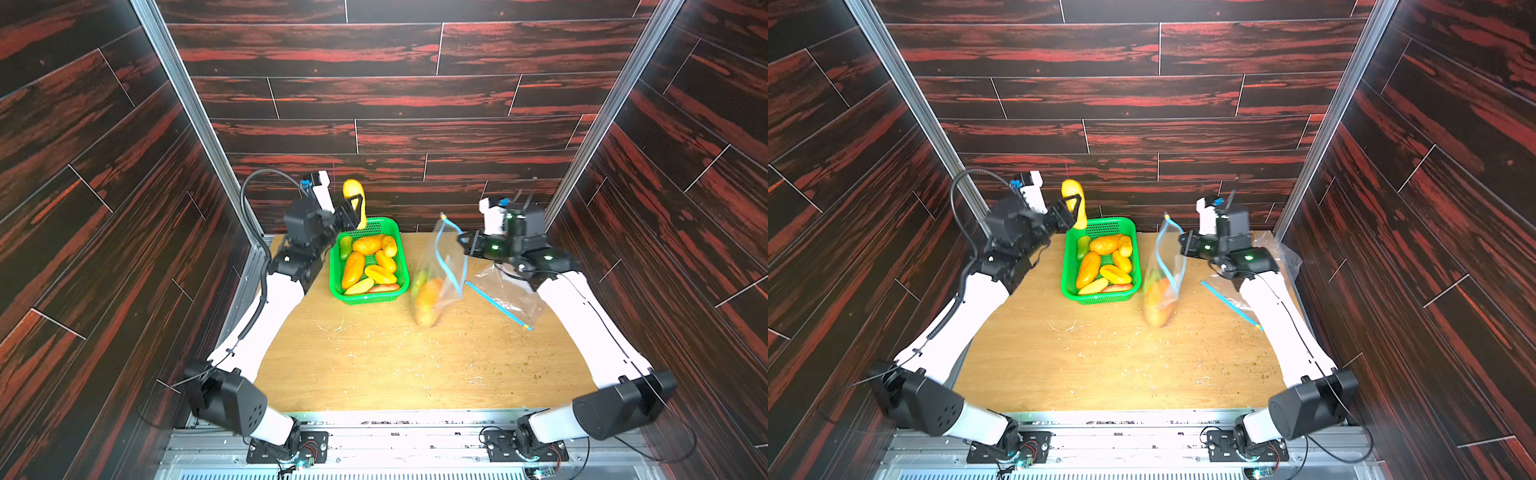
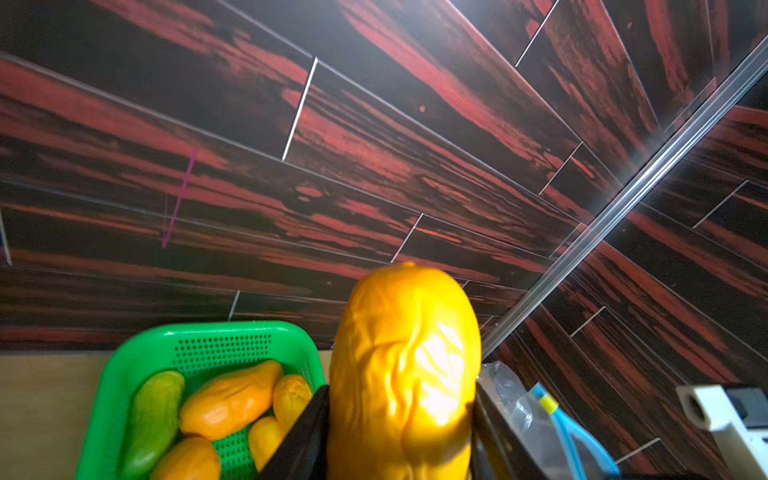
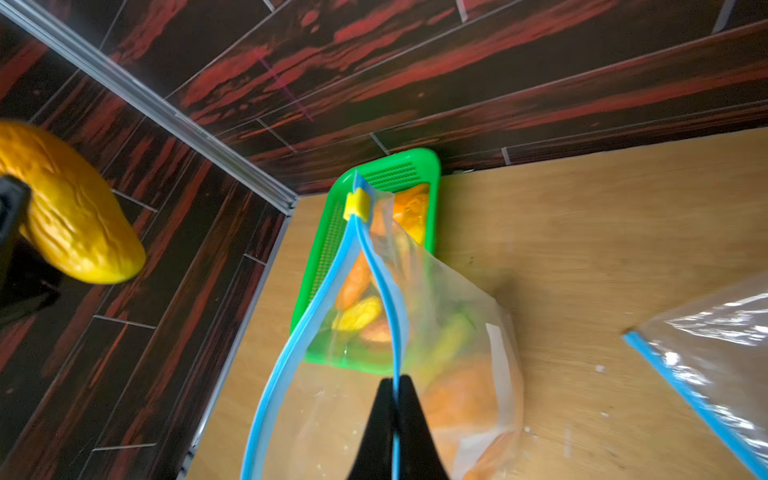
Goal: Place the mango in a zip-top bag and seal the zipper
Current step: Pick up the mango from the basket, then place the mango in the zipper food storage bag.
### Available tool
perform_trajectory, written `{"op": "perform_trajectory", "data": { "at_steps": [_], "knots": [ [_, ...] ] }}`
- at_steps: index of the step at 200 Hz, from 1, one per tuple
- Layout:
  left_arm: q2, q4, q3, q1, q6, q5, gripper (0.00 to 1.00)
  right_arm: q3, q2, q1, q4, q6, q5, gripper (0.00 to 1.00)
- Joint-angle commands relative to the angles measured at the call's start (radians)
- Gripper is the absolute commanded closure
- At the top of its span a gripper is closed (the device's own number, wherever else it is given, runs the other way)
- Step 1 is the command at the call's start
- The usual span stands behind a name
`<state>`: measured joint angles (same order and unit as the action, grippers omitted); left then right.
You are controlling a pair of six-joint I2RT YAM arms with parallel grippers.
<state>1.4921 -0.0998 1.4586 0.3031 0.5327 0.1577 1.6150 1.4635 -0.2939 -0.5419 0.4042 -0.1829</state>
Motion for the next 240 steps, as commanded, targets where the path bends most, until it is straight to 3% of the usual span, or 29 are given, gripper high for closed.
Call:
{"op": "perform_trajectory", "data": {
  "at_steps": [1, 22, 43, 103, 161, 240],
  "knots": [
    [-0.023, -0.08, -0.083, 0.027, 0.053, 0.029, 1.0, 0.066, 0.01, -0.003, -0.027, -0.058, -0.082, 1.0],
    [-0.067, -0.158, -0.14, 0.062, 0.087, 0.038, 1.0, 0.123, 0.075, -0.04, -0.019, -0.052, -0.185, 1.0],
    [-0.111, -0.247, -0.208, 0.088, 0.124, 0.034, 1.0, 0.168, 0.145, -0.1, -0.047, -0.071, -0.124, 1.0],
    [-0.132, -0.474, -0.352, 0.161, 0.17, 0.043, 1.0, 0.016, 0.194, -0.113, 0.13, 0.04, -0.195, 1.0],
    [-0.001, -0.786, -0.413, 0.255, 0.174, 0.066, 1.0, -0.058, 0.181, -0.113, 0.24, 0.116, -0.267, 1.0],
    [0.201, -0.981, -0.386, 0.336, 0.152, 0.074, 1.0, -0.048, 0.15, -0.113, 0.226, 0.157, -0.254, 1.0]
  ]
}}
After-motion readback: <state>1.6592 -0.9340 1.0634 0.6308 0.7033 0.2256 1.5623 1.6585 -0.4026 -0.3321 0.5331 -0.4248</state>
